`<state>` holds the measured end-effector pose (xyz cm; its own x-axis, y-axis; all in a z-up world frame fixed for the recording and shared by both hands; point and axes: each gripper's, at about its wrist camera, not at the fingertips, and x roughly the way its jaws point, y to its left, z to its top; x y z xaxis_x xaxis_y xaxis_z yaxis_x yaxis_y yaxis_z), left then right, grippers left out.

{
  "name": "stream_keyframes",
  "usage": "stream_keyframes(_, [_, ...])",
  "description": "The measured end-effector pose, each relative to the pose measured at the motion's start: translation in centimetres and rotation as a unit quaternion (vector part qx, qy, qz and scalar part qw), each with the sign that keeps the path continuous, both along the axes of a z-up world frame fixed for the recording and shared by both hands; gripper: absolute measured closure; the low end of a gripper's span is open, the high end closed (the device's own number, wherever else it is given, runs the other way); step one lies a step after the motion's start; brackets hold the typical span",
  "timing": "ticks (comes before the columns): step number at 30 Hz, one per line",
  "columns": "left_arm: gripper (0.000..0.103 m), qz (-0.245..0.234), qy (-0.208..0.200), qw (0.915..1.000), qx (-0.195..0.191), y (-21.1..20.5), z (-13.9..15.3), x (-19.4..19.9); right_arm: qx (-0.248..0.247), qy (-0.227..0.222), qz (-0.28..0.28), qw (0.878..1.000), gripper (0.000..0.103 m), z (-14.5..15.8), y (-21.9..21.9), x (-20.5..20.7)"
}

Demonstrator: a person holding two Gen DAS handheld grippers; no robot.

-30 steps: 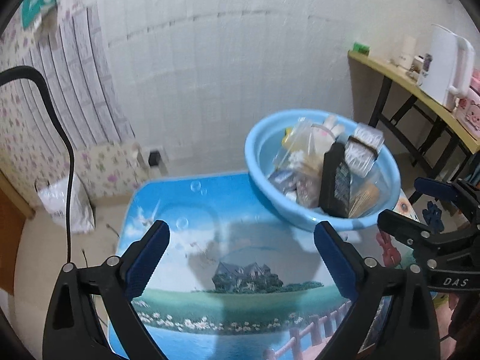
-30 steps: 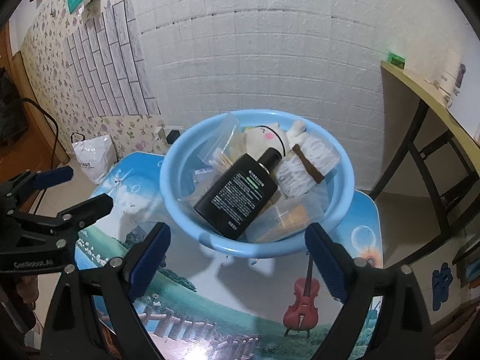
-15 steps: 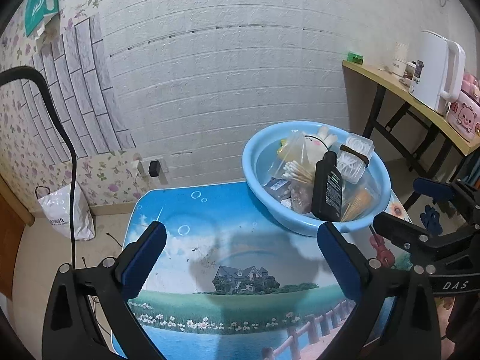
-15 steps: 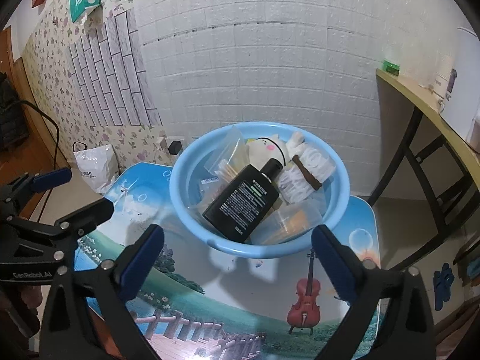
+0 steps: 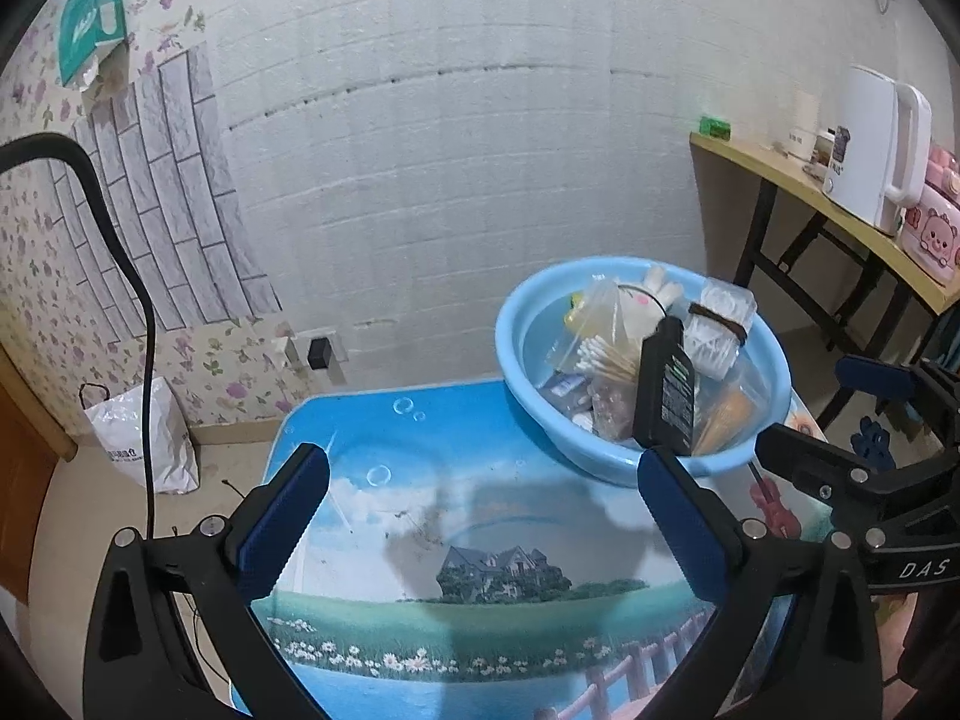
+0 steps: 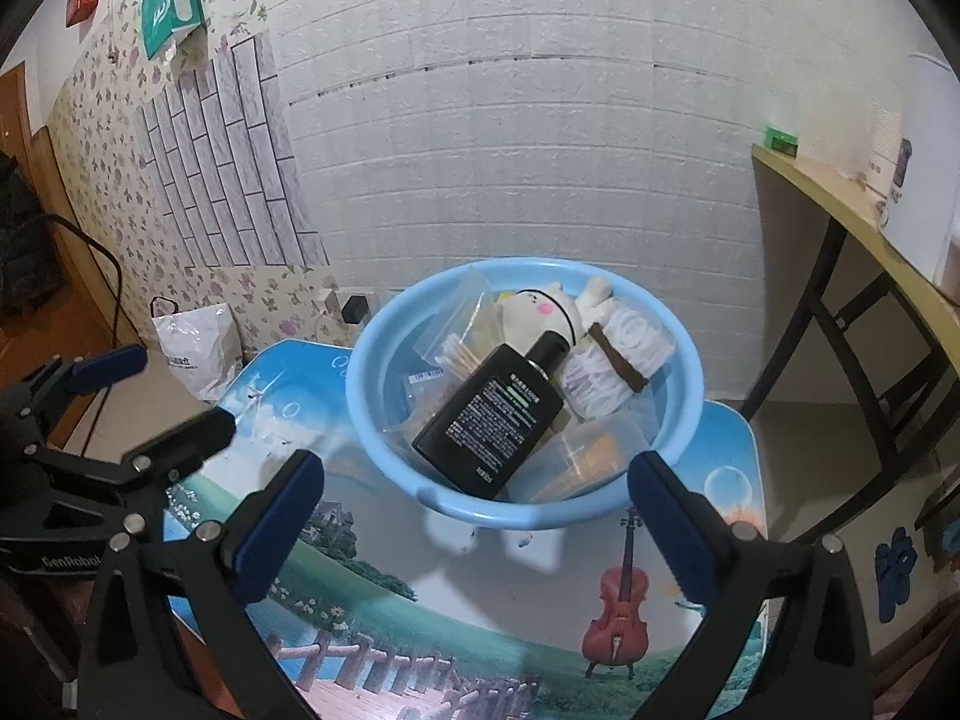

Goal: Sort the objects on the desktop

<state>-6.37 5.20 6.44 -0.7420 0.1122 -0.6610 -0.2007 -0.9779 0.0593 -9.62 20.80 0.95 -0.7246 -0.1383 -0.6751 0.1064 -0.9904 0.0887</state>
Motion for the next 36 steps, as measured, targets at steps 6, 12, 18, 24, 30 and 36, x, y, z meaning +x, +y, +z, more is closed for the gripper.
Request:
stream_keyframes(6, [0.0, 0.011, 0.002, 0.9999, -0.002, -0.3, 0.1, -0.2, 0.005, 0.02, -0.009, 1.0, 0.0, 0.4, 0.3, 0.3])
stream_keyframes(12, [0.0, 0.015, 0.009, 0.9998, 0.011, -0.5, 0.6, -0.1, 0.006, 0.023, -0.012, 1.0, 0.0, 0.9, 0.4, 0.5])
stream_keyframes(18, [0.0, 0.011, 0.003, 0.9999, 0.012, -0.4, 0.6, 0.0, 0.015, 0.027, -0.016, 0.999, 0.0, 1.4, 0.3, 0.7])
stream_keyframes(24, [0.0, -0.004, -0.018, 0.9998, 0.012, -0.1, 0.0, -0.1, 0.015, 0.016, -0.026, 0.999, 0.0, 1.1, 0.6, 0.4])
stream_keyframes(30, [0.0, -0.007, -0.027, 0.9995, 0.016, -0.1, -0.3, -0.2, 0.011, 0.008, -0.03, 0.999, 0.0, 0.7, 0.8, 0.3])
stream_keyframes(36, [0.0, -0.011, -0.032, 0.9992, 0.019, -0.2, -0.5, -0.3, -0.003, -0.002, -0.033, 0.999, 0.0, 0.4, 0.9, 0.2])
